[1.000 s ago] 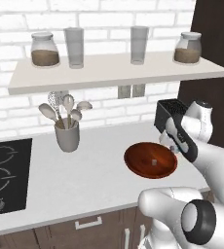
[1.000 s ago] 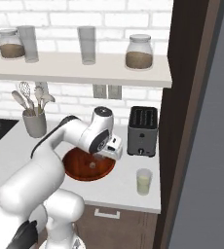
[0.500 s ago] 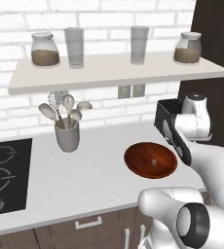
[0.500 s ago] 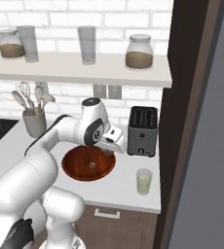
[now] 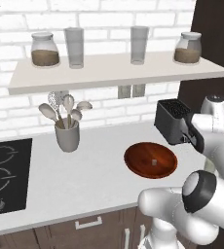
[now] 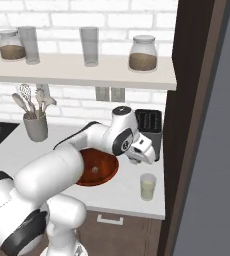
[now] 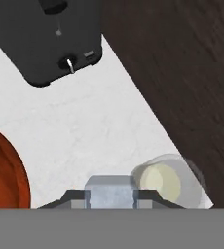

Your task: Grab a lemon wedge from the fridge and one ice cube from the ice bowl, and put them in the glass of lemonade.

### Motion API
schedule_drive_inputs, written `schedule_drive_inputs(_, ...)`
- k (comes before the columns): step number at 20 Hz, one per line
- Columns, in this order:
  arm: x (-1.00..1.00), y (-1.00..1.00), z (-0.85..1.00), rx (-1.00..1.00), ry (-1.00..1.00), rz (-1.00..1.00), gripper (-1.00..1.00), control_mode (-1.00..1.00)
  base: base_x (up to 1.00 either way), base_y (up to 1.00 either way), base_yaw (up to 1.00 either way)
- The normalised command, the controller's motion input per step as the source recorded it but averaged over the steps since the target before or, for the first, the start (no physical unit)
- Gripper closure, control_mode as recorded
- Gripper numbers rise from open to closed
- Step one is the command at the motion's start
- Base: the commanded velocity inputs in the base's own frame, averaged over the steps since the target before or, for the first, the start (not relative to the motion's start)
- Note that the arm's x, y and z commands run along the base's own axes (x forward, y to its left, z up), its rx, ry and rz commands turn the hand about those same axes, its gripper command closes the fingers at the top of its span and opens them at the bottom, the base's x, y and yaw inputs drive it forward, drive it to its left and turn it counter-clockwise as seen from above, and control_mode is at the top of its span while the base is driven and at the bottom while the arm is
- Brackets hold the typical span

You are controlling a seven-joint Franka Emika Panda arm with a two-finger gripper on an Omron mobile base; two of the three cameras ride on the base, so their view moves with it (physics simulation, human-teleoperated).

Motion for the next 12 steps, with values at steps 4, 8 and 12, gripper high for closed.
schedule_drive_inputs(4, -0.21, -0.64, -0.10, 0.15, 0.00, -0.03, 1.00, -1.00, 0.00, 0.00, 0.00)
schedule_drive_inputs(8, -0.37, -0.33, -0.18, 0.23, -0.06, 0.00, 1.00, -1.00, 0.00, 0.00, 0.00)
schedule_drive_inputs(12, -0.11, -0.08, 0.00, 0.05, -0.04, -0.07, 1.00, -1.00, 0.00, 0.00, 0.00)
